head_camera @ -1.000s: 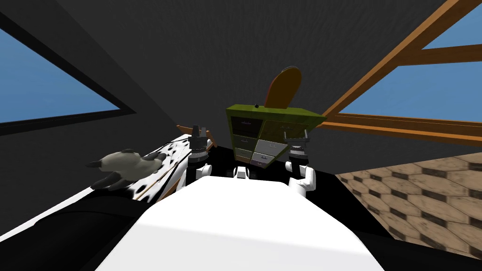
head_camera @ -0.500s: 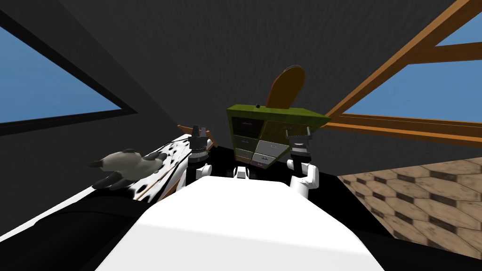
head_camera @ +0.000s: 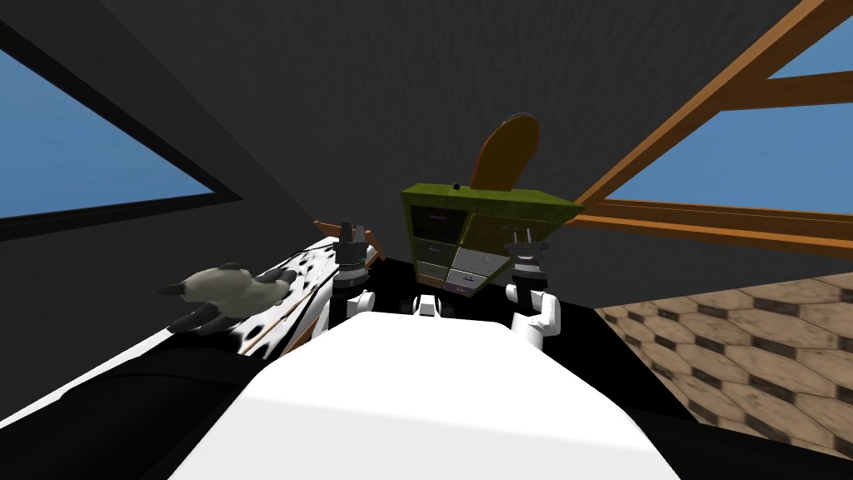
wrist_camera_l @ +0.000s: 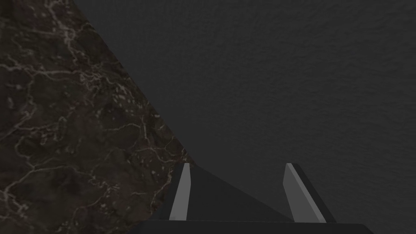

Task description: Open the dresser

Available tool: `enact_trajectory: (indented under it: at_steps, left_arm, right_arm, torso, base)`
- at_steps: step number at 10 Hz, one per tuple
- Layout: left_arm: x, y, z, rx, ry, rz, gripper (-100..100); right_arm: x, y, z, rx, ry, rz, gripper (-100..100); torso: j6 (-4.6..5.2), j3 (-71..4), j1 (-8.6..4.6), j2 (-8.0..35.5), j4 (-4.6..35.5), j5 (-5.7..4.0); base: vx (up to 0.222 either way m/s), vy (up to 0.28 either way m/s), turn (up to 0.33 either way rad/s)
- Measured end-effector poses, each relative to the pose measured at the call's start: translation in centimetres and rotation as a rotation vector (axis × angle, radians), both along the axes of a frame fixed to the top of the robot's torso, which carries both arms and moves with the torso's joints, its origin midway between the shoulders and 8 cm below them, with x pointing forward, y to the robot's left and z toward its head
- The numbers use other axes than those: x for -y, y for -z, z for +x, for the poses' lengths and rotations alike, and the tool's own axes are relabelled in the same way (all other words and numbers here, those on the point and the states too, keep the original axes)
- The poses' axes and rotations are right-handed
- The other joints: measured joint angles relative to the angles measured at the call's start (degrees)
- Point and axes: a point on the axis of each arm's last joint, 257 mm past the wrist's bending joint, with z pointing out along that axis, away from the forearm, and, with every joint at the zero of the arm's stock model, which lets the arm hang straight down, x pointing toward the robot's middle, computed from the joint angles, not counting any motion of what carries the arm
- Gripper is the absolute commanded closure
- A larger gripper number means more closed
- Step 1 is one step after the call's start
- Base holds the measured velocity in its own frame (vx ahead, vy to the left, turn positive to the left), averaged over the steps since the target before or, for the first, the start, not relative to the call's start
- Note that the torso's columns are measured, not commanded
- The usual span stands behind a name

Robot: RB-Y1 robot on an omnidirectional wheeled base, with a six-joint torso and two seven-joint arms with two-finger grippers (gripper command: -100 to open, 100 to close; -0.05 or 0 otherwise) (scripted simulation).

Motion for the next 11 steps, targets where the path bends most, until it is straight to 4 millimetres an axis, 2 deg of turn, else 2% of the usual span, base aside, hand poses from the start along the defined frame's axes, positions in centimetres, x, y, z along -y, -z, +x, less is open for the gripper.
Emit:
enact_trajectory:
  at_steps: [7, 8, 11]
  left_arm:
    - [0.0, 0.0, 0.0, 0.000, 0.000, 0.000, 0]
    - [0.0, 0.0, 0.0, 0.000, 0.000, 0.000, 0]
    - [0.0, 0.0, 0.0, 0.000, 0.000, 0.000, 0]
  right_arm:
    - [0.5, -0.5, 0.1, -0.018, -0.007, 0.012, 100]
    - [0.5, -0.8, 0.0, -0.014, -0.010, 0.011, -100]
    - [1.4, -1.8, 0.6, -0.031, -0.004, 0.014, -100]
  torso:
    - [0.12, 0.1, -0.01, 0.2, 0.3, 0.21]
    - [0.17, 0.2, 0.05, 0.3, 0.4, 0.25]
    - [-0.06, -0.4, 0.07, -0.5, 0.1, 0.25]
  base:
    - [-0.158, 0.042, -0.018]
    - [-0.102, 0.041, 0.000]
    - [-0.007, 0.008, 0.034]
